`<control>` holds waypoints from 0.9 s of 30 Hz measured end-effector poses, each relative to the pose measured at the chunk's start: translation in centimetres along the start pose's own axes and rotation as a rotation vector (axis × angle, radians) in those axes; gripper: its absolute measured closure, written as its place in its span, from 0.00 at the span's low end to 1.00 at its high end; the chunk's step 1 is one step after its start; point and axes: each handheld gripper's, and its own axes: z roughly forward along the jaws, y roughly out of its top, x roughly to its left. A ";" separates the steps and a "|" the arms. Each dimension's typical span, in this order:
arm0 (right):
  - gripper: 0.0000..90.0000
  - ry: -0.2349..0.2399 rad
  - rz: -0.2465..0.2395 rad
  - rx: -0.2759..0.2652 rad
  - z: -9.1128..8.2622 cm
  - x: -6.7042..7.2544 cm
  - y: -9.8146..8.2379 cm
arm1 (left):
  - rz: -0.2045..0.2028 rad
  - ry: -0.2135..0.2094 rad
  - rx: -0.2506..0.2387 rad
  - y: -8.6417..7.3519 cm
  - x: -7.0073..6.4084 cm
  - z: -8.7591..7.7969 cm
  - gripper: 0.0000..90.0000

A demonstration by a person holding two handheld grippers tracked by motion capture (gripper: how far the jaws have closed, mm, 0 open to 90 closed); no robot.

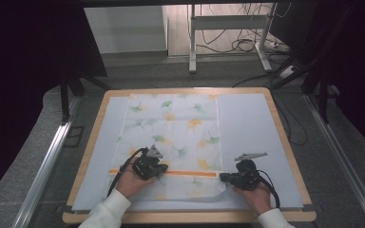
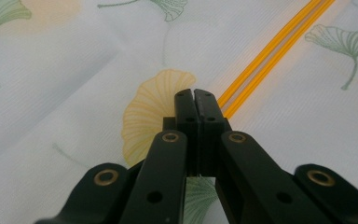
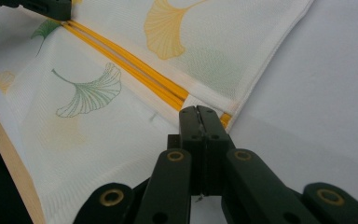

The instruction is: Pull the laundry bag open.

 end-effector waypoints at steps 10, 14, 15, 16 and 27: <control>0.99 -0.002 -0.004 -0.001 0.0 0.0 0.0 | -0.020 0.005 0.000 -0.6 0.7 -0.5 1.00; 0.99 -0.002 -0.003 -0.002 0.0 0.0 0.0 | -0.020 0.011 0.005 -0.9 1.0 -0.8 1.00; 0.99 -0.002 -0.003 -0.001 0.0 0.1 0.0 | -0.020 0.014 0.005 -0.9 1.1 -0.8 1.00; 0.99 -0.003 -0.003 -0.001 0.0 0.1 0.0 | -0.022 0.016 0.006 -1.0 1.1 -0.9 1.00; 0.99 -0.003 -0.003 0.000 0.0 0.1 0.0 | -0.053 0.034 0.002 -2.2 2.1 -1.9 1.00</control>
